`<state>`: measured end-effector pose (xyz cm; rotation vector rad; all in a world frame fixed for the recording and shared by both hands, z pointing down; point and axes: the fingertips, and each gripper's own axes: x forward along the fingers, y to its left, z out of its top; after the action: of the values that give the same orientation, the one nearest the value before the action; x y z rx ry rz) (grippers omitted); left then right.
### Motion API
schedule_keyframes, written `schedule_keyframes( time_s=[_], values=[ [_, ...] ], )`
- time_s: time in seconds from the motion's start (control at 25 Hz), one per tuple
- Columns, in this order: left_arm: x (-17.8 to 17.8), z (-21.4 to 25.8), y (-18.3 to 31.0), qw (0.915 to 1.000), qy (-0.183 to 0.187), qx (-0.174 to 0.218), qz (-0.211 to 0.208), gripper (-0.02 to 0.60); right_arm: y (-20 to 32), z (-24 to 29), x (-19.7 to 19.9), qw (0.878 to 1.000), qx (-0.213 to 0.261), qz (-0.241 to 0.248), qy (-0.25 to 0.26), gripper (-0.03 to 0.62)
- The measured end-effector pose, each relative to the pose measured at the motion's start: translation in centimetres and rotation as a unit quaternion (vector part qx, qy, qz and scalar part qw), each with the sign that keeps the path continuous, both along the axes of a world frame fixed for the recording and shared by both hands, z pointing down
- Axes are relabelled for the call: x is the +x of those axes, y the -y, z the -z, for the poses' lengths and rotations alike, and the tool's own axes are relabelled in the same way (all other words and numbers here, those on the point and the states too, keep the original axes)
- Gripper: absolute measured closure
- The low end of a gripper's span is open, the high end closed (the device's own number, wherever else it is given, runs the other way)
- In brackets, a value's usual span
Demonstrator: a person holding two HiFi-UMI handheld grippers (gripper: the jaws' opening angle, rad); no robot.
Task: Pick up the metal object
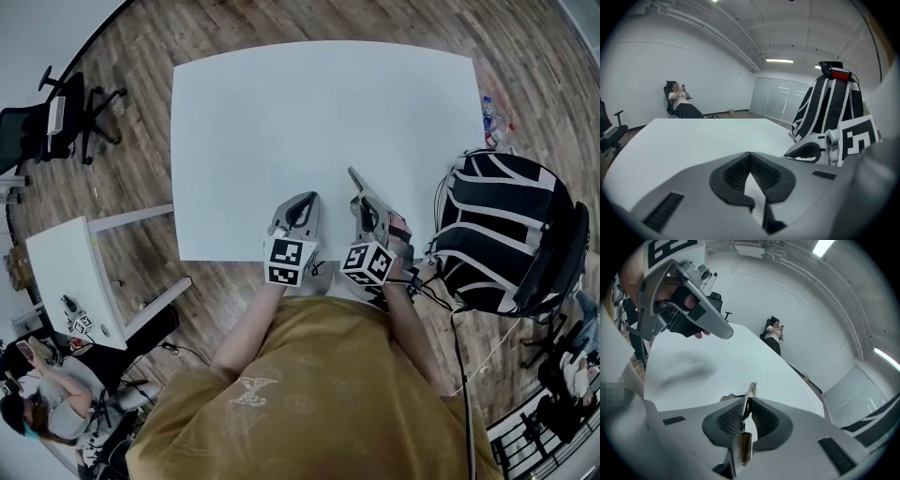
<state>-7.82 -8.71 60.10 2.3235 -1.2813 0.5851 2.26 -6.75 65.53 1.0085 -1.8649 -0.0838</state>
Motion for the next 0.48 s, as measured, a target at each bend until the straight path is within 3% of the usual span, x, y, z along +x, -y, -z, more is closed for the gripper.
schedule_keyframes(
  time_s=[0.48],
  values=[
    [0.9,0.2,0.3,1.0,0.0,0.004,-0.002,0.577,0.5,1.1,1.2,0.999,0.005,-0.026,0.023,0.554]
  ],
)
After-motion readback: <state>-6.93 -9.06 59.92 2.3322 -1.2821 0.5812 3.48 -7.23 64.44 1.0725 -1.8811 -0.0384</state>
